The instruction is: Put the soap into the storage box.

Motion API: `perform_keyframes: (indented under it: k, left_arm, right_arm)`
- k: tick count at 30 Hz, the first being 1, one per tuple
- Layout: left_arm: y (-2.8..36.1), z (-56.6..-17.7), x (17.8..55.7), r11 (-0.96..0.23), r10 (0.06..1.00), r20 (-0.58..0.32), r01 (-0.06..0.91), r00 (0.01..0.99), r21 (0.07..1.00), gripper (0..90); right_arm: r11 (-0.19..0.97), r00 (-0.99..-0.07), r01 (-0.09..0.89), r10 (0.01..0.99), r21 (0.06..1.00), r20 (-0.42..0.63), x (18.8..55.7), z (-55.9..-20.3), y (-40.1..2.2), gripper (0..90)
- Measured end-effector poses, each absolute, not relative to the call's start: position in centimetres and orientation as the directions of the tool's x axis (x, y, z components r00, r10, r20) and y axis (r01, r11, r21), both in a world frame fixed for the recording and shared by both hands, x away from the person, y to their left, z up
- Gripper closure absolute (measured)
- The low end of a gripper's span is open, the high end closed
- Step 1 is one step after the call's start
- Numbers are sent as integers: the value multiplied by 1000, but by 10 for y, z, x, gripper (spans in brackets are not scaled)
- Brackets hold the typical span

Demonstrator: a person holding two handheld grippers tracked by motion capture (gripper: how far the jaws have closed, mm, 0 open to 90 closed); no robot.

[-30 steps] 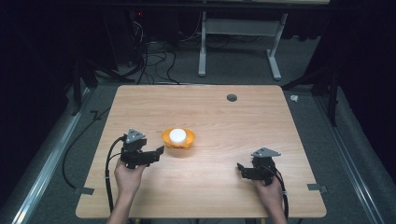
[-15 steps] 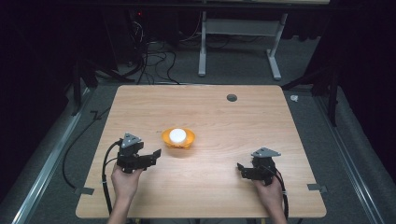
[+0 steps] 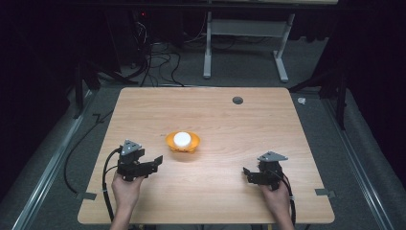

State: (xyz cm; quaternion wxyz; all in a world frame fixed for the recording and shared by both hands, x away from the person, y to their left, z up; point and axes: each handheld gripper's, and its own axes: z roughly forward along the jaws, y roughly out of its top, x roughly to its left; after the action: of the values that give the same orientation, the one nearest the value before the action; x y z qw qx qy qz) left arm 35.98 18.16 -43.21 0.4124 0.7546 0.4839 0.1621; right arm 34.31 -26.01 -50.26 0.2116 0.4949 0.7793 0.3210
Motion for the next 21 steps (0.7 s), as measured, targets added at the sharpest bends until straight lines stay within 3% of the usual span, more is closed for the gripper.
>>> perform_keyframes:
  k: [21]
  left_arm:
    - [193, -443, 353, -169, 870, -173, 610, 461, 774, 229]
  right_arm:
    - [304, -420, 635, 907, 710, -12, 343, -503, -260, 209]
